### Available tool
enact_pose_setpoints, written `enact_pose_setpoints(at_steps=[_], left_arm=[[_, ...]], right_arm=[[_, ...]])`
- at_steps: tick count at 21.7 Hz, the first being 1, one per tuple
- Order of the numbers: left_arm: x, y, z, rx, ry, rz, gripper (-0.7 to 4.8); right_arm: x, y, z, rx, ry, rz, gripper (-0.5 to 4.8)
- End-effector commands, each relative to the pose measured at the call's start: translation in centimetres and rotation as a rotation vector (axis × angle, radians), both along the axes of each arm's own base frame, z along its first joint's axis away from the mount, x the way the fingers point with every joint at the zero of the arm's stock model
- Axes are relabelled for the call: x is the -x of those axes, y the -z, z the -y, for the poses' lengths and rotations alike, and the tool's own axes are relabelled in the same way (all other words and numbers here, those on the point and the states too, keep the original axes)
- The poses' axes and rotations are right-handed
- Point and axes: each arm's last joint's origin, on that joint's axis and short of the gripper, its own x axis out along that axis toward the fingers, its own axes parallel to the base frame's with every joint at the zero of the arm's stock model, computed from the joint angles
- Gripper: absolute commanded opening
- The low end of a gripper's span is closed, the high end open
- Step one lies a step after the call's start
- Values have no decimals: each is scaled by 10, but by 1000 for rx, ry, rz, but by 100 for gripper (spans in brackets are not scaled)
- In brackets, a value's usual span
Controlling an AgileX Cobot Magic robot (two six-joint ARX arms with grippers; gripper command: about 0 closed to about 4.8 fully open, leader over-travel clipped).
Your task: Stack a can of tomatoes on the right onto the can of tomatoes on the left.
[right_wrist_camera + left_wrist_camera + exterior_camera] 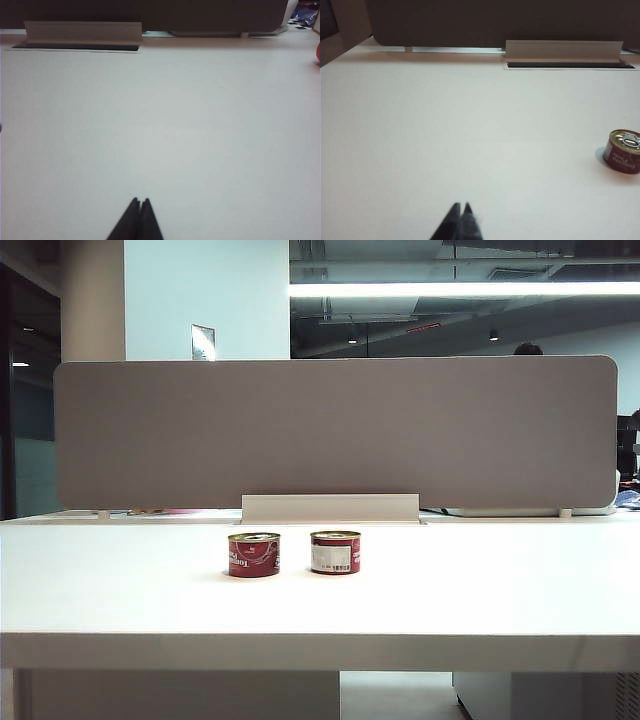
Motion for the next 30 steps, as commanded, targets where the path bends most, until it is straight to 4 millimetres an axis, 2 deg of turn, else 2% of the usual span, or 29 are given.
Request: enact_pose_setpoints(at_steps=[1,9,14,19,24,30], left_arm=[[0,-2,0,0,-1,8,-6],[0,-2,0,0,-1,9,-6],[0,-2,0,0,3,8,-6],[0,-2,0,0,4,8,-6],[0,-1,0,0,4,6,-6],[0,-1,0,0,3,7,-6]], right_arm=[[0,0,0,-10,-11,12,-1],[-1,0,0,-8,7,18,-1],[0,-8,-5,-24,-154,89,-1],[0,-13,-5,-93,-144,95,-1],[3,-25,-5,-98,-149,128,-1],[4,-52,-9,-100,-197,155,-2]])
